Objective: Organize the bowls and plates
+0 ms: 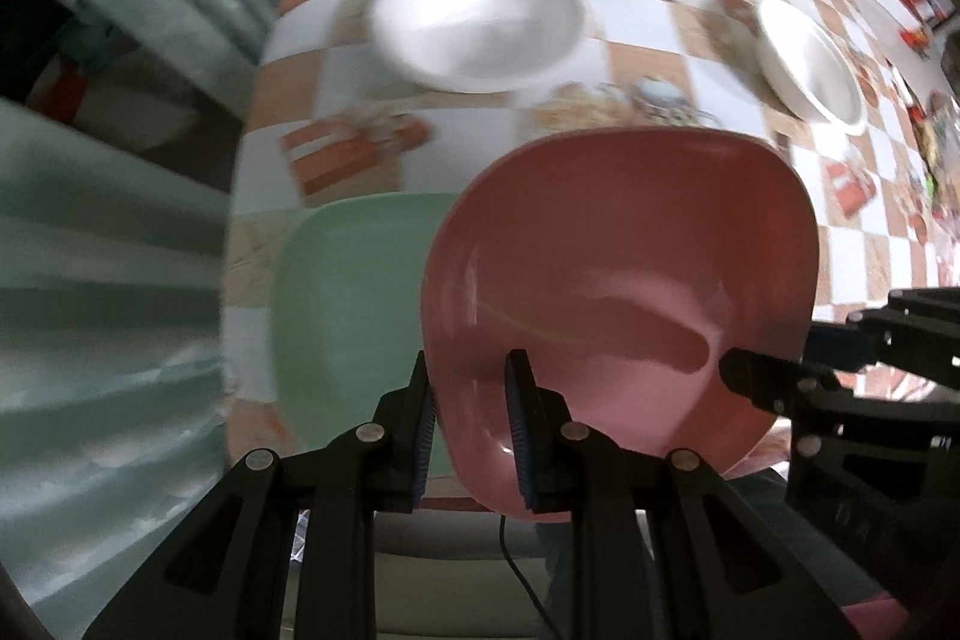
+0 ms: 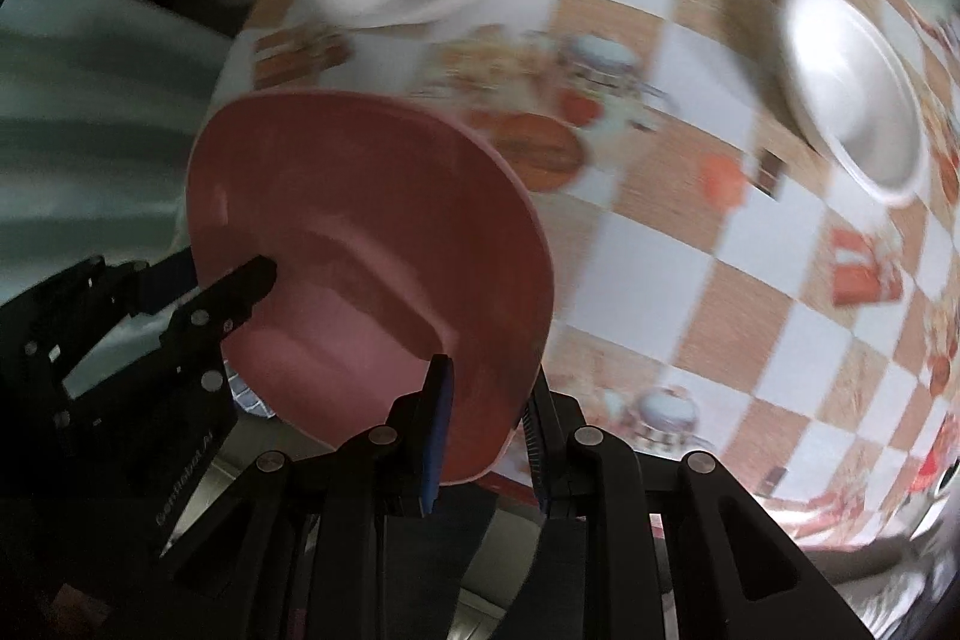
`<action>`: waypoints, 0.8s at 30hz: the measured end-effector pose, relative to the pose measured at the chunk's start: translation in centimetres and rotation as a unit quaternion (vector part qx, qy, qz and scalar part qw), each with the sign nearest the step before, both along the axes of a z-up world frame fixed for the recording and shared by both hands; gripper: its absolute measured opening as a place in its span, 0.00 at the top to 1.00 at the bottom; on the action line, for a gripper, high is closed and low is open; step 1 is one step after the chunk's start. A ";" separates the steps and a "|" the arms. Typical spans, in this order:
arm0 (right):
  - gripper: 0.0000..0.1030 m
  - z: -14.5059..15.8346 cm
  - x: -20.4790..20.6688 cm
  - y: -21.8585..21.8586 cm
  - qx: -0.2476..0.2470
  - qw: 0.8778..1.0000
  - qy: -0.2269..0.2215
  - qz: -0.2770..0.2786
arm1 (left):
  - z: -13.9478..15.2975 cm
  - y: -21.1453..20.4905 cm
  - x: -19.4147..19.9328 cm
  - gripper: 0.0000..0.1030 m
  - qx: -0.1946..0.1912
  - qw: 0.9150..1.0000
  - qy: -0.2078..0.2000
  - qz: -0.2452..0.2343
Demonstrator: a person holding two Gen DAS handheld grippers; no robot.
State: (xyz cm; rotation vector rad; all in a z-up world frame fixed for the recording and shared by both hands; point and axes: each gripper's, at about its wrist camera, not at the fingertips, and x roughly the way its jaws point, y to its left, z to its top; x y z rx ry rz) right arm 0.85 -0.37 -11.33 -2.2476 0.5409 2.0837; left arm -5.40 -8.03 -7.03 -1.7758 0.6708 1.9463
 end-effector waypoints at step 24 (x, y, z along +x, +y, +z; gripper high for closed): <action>0.75 -3.5 -6.0 -7.1 -0.026 0.998 -0.028 0.050 | -2.1 -6.6 -5.1 0.76 -0.031 0.998 0.012 0.057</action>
